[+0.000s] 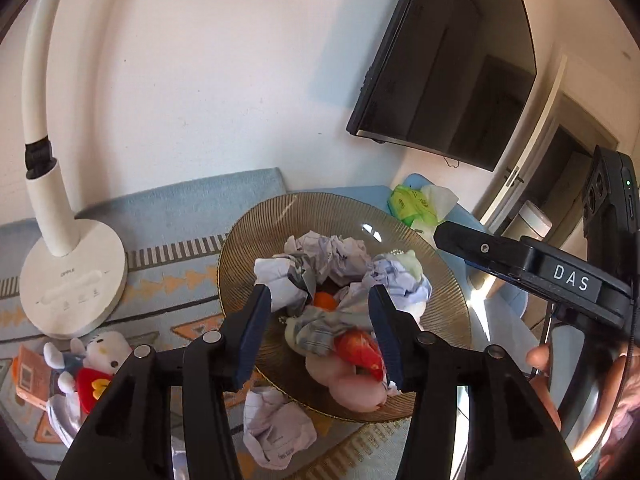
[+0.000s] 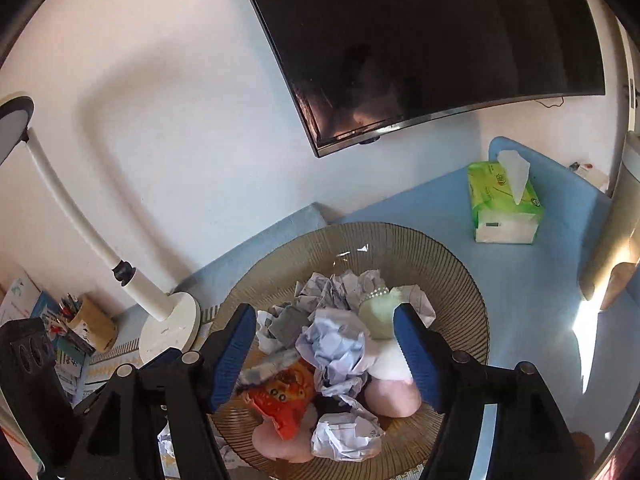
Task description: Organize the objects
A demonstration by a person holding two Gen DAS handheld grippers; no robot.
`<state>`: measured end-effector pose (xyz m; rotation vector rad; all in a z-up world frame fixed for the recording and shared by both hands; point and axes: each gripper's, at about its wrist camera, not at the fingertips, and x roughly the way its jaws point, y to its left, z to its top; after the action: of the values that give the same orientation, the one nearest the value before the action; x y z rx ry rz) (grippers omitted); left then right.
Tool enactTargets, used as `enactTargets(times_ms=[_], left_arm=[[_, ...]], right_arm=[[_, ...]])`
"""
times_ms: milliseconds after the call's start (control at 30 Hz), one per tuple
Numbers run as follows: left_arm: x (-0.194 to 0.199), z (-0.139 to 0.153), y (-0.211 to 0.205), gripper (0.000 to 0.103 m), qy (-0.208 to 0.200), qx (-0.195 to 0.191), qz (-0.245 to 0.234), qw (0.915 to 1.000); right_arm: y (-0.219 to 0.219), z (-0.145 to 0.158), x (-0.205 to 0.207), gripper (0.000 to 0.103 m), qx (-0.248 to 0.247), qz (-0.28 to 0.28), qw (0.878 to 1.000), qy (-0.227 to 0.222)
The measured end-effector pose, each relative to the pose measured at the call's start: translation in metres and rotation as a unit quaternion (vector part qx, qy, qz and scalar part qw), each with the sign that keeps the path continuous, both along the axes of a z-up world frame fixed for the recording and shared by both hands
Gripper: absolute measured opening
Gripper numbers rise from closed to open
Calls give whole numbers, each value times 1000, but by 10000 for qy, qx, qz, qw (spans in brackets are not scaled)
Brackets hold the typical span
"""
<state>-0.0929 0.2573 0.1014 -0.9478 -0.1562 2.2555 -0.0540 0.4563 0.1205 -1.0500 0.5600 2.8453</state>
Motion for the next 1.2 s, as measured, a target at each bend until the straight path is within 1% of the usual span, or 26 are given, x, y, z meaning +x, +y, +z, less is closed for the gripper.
enactTargets(times_ms=[67, 100, 200, 300, 367, 433, 500, 533, 567, 600, 633, 667, 700, 733, 767, 833, 867, 900, 933, 967, 1033, 1100, 1200], left_arm=[[6, -4, -9, 48, -137, 51, -99, 9998], [12, -3, -15, 48, -113, 40, -91, 9999], [38, 6, -38, 48, 147, -1, 82, 9999], [68, 21, -69, 48, 472, 60, 315, 9984], [92, 33, -91, 48, 722, 85, 384, 9966], [109, 42, -107, 48, 926, -39, 498, 9945], [126, 41, -123, 49, 1053, -230, 669, 9919], [131, 36, -132, 53, 1064, -333, 802, 9905], [136, 28, -140, 73, 1027, -422, 946, 9893], [138, 18, -150, 82, 980, -506, 1206, 9866], [138, 6, -159, 86, 857, -529, 1391, 9851], [135, -7, -169, 87, 632, -518, 1488, 9855], [133, -20, -179, 87, 387, -450, 1564, 9859], [131, -34, -188, 87, 186, -392, 1726, 9840], [129, -46, -196, 87, 49, -437, 1952, 9798], [125, -66, -208, 87, -56, -610, 2296, 9714], [125, -75, -212, 87, -56, -702, 2461, 9667], [124, -82, -214, 86, -144, -778, 2596, 9625], [121, -84, -216, 86, -287, -715, 2586, 9629], [123, -84, -217, 87, -251, -594, 2545, 9649], [122, -85, -214, 87, -216, -745, 2563, 9635], [121, -88, -207, 87, -303, -859, 2418, 9661], [121, -87, -202, 89, -311, -995, 2365, 9660]], right_arm=[[-6, -7, 9, 70, -36, 88, 9999, -31], [-9, -8, 13, 70, -46, 165, 9999, -22], [-32, -1, 32, 70, 60, 506, 9986, 118], [-66, 17, 56, 71, 369, 987, 9935, 430], [-94, 27, 72, 77, 515, 1330, 9877, 635], [-119, 25, 91, 98, 461, 1642, 9819, 823], [-145, 10, 104, 101, 463, 2013, 9744, 892], [-158, -2, 108, 101, 576, 2131, 9715, 868], [-168, -16, 112, 101, 684, 2160, 9695, 931], [-175, -30, 117, 101, 861, 2052, 9693, 1042], [-180, -44, 117, 101, 1070, 1872, 9711, 1029], [-183, -59, 113, 101, 1198, 1743, 9736, 859], [-183, -72, 108, 101, 1195, 1707, 9756, 687], [-181, -81, 103, 101, 1141, 1654, 9783, 501], [-179, -83, 98, 101, 1125, 1599, 9800, 358], [-170, -79, 99, 102, 998, 1446, 9829, 549], [-167, -81, 97, 103, 942, 1368, 9848, 512], [-164, -85, 93, 103, 894, 1319, 9865, 365], [-163, -88, 88, 103, 847, 1321, 9874, 201], [-163, -91, 83, 103, 811, 1326, 9878, 65], [-162, -95, 77, 103, 813, 1254, 9887, -73], [-161, -96, 76, 103, 882, 1137, 9894, -190], [-163, -96, 77, 103, 983, 1056, 9893, -219]])
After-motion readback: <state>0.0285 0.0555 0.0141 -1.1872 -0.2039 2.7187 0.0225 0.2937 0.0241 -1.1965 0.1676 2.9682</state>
